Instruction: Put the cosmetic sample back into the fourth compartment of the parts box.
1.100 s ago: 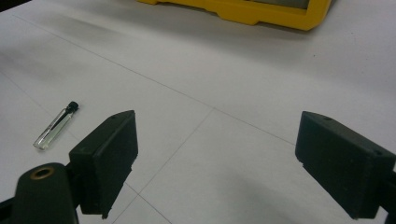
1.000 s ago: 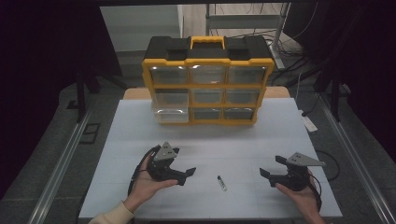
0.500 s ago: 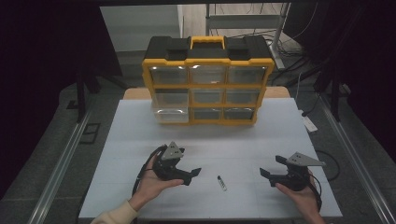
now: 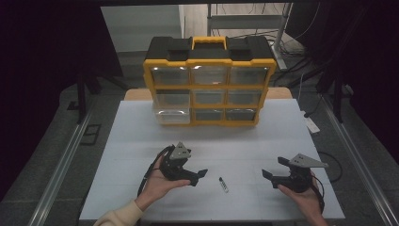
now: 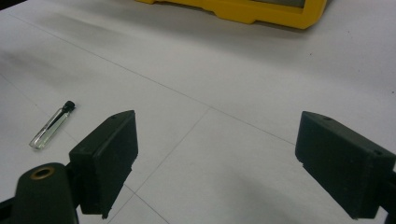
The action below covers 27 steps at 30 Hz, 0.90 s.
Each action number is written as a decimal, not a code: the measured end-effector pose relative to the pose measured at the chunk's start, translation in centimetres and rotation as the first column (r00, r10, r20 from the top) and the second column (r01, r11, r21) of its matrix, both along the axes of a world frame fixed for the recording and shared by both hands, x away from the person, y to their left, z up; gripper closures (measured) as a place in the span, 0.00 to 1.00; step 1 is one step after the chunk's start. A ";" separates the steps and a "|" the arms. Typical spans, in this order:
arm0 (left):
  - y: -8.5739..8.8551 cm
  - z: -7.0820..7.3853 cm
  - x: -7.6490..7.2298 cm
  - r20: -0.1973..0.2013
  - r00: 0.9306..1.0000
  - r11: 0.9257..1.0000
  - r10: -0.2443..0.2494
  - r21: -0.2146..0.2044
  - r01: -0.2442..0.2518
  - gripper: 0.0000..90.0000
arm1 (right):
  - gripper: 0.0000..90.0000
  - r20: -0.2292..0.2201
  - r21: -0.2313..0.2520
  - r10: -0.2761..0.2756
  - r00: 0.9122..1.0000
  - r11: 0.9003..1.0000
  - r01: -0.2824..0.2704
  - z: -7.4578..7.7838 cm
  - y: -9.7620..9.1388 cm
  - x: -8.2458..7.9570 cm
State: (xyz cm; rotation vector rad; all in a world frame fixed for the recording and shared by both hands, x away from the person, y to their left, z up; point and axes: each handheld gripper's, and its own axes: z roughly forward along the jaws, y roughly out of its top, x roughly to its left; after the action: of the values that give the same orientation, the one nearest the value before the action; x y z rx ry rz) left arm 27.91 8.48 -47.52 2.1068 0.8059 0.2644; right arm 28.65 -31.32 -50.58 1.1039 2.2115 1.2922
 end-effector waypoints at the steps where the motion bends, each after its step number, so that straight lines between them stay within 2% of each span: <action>1: -0.1 0.0 0.0 0.000 1.000 1.000 -0.002 0.002 0.002 0.09 | 0.15 0.001 0.000 0.000 1.000 1.000 0.000 0.0 0.0 0.0; 14: -2.2 0.2 0.5 -0.025 0.999 0.999 -0.042 0.031 0.043 0.09 | 0.15 0.003 0.002 0.001 1.000 1.000 -0.001 0.0 0.0 0.0; 27: -5.3 -0.6 0.4 -0.071 0.992 0.991 -0.103 0.077 0.108 0.08 | 0.15 0.004 0.004 0.005 1.000 1.000 -0.005 0.0 -0.1 0.0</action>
State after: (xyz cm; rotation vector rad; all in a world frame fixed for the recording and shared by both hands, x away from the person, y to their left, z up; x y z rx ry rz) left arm 28.33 3.22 -48.08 2.2366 0.7302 0.1736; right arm 28.64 -31.39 -50.53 1.0974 2.2111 1.2997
